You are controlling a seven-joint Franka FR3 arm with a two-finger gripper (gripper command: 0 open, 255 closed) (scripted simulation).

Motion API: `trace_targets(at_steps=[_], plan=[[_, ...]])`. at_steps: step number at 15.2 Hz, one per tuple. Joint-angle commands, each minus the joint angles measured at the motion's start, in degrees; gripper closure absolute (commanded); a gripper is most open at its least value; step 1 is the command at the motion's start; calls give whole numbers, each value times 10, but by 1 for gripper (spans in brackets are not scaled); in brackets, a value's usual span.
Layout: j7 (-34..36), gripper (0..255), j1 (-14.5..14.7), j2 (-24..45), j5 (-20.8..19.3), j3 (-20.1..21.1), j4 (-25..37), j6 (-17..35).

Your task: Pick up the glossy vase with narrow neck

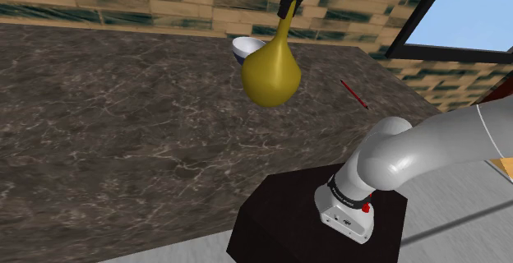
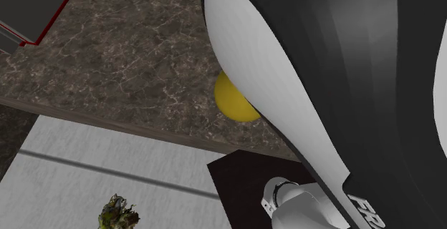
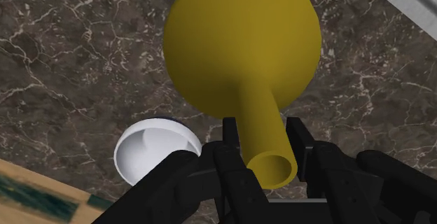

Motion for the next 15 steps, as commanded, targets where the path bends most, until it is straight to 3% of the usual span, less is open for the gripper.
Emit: trace_targets(at_steps=[1,15], plan=[[0,255,0,4,0,0,11,-8],[3,255,-3,75,-5,2,193,-118]])
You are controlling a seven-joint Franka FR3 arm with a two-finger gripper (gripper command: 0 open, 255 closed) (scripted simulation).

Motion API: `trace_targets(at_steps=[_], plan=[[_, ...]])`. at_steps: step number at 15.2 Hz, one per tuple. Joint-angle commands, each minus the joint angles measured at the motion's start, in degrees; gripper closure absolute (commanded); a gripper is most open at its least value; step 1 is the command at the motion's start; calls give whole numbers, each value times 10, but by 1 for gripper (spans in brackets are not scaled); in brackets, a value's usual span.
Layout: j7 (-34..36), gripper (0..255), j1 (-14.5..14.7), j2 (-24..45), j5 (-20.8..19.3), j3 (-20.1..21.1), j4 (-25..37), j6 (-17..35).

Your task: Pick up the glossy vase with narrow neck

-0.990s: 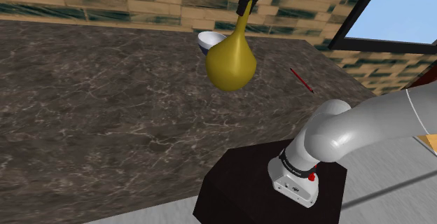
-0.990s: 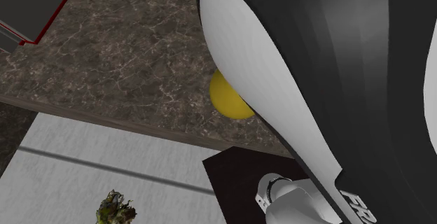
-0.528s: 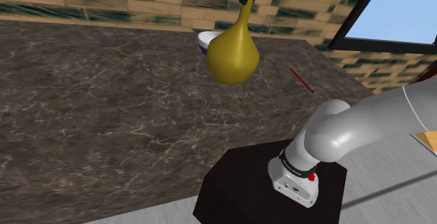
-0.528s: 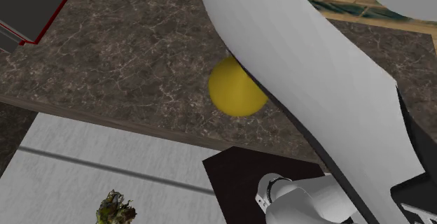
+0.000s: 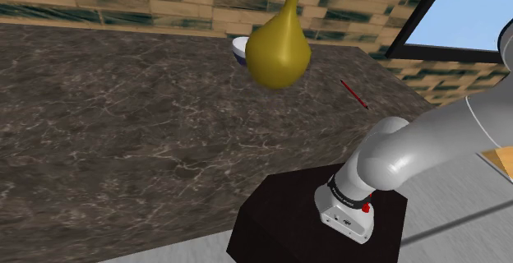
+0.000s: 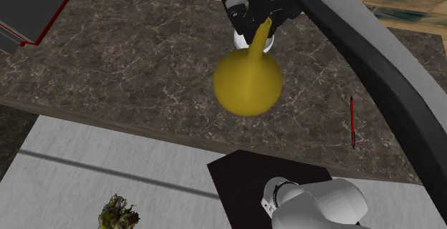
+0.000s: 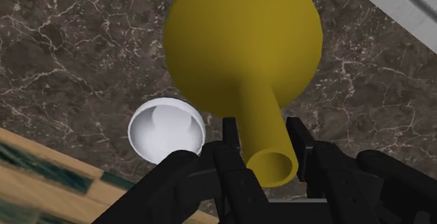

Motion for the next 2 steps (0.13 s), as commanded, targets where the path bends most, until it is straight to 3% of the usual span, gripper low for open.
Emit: trace_targets(at_steps=[1,2], plan=[[0,255,0,7,-1,0,19,-10],[0,255,0,7,-1,0,19,-11]])
